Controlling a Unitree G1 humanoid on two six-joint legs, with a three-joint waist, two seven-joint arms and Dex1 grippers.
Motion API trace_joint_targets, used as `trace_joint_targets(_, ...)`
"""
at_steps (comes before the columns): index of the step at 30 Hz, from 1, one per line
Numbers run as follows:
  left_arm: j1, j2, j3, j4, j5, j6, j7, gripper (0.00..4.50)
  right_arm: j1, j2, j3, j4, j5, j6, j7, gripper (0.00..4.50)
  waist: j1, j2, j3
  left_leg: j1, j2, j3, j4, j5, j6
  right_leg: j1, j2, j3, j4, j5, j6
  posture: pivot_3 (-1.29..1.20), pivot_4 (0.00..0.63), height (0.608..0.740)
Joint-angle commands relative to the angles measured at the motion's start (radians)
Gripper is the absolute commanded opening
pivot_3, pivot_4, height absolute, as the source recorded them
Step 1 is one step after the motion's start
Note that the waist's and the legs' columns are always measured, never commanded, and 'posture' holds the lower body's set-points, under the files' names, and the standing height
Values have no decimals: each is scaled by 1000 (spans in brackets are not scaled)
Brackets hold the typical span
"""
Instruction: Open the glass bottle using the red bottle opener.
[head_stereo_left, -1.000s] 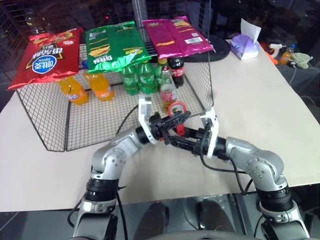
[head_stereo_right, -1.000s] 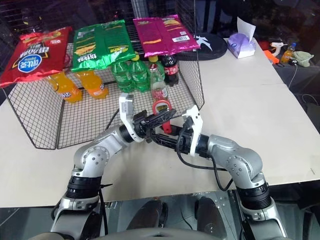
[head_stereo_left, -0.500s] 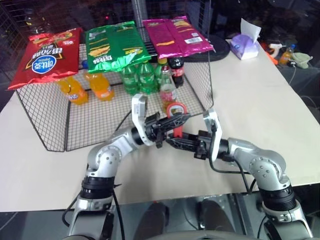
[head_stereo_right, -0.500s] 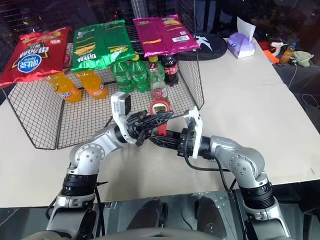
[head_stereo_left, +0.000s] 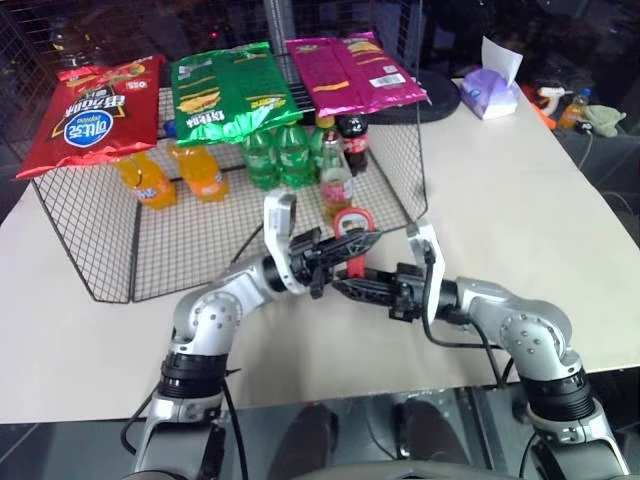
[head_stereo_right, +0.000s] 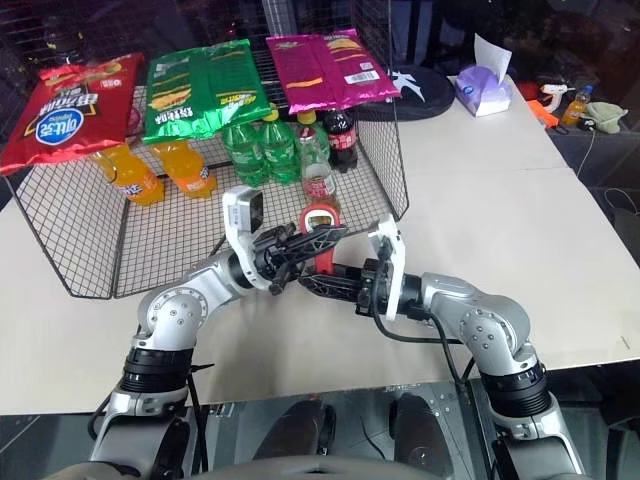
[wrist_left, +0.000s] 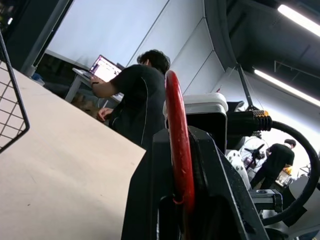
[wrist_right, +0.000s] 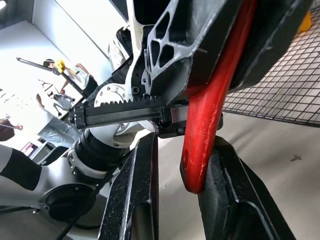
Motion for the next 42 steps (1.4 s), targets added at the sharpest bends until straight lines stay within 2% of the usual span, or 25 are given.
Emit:
trace_joint_targets(1,17,14,2,2,22,7,12,0,-19,-7,-70,-18,-8,-39,-27,2826,0,0,0,0,0,0,0,0,0,0,0,0,0,0,0,0,150,740)
trace_joint_targets(2,16,12,1,4,24,7,12,0,-18,-4,-71,-18,-6,-37,-30,3082,0,0,0,0,0,0,0,0,0,0,0,0,0,0,0,0,150,740)
trace_joint_targets(9,14,3,12,7,28,10,9,0,-6,-12,-73,-19,-5,-22,-25,3082,0,0,0,-4,0,0,0,0,0,-4,0,0,0,0,0,0,150,740)
trace_joint_targets(14,-3,-19,38,11,2,13,19,0,19,-57,-16,-39,-11,6,24,3082,2,0,0,-4,0,0,0,0,0,-4,0,0,0,0,0,0,150,740)
trace_joint_targets(30,0,-36,36,-8,-14,36,16,0,-2,-15,-2,-18,-35,-7,3,3082,1,0,0,-5,0,0,1,0,0,-4,0,0,0,0,0,0,150,740)
trace_joint_targets(31,-2,-39,38,-6,-17,39,19,0,-2,-15,0,-18,-37,-6,4,2559,1,0,0,-5,0,0,1,0,0,-4,0,0,0,0,0,0,150,740)
trace_joint_targets(33,-5,-44,43,-1,-22,44,24,0,-1,-15,3,-17,-42,-7,6,1824,1,0,0,-5,0,0,1,0,0,-4,0,0,0,0,0,0,150,740)
trace_joint_targets(34,-6,-46,46,2,-27,49,28,0,-1,-16,4,-16,-46,-8,7,1231,1,0,0,-5,0,0,1,0,0,-4,0,0,0,0,0,0,150,740)
trace_joint_targets(36,-7,-50,50,4,-31,51,36,0,2,-19,3,-14,-51,-8,10,320,1,0,0,-5,0,0,1,0,0,-4,0,0,0,0,0,0,150,740)
trace_joint_targets(37,-7,-51,50,4,-31,51,37,0,3,-20,1,-13,-52,-8,12,70,1,0,0,-5,0,0,1,0,0,-4,0,0,0,0,0,0,150,740)
trace_joint_targets(42,-7,-53,43,7,-33,56,42,0,5,-21,-3,-10,-53,-7,17,70,1,0,0,-5,0,0,1,0,0,-4,0,0,0,0,0,0,150,740)
